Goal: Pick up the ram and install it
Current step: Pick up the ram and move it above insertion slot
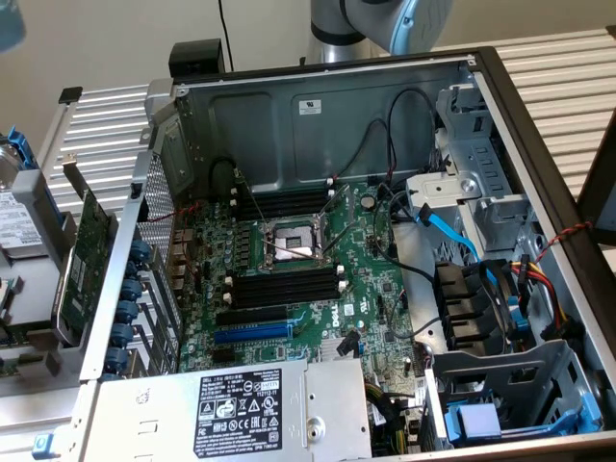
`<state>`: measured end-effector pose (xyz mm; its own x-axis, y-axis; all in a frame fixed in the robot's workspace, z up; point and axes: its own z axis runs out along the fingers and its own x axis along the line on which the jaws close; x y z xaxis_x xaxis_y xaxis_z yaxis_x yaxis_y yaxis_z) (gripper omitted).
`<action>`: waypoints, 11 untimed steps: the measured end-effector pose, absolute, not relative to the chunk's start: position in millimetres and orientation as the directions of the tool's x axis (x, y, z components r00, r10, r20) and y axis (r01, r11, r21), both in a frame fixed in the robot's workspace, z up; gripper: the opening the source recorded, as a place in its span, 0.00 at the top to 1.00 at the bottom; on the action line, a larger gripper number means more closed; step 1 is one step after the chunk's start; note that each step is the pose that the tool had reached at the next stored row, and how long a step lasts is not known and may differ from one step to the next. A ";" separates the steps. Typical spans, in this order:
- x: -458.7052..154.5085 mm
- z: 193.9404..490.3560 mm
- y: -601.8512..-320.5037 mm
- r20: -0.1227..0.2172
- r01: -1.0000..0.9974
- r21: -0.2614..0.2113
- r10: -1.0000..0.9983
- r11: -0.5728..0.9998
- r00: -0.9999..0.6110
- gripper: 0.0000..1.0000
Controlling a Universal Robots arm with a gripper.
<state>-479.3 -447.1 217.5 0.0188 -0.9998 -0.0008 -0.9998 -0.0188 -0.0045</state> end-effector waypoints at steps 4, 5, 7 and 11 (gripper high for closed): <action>-479.7 213.2 -447.0 -0.001 -1.000 0.005 -1.000 -0.022 0.022 0.64; -479.7 211.5 -447.1 -0.001 -1.000 0.007 -1.000 -0.022 0.022 0.64; -479.7 208.0 -447.1 -0.001 -1.000 0.009 -1.000 -0.023 0.023 0.64; -479.6 203.8 -446.9 -0.001 -1.000 0.012 -1.000 -0.023 0.023 0.64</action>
<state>-479.6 -446.9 203.8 0.0228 -0.9997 -0.0011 -0.9997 -0.0228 0.0116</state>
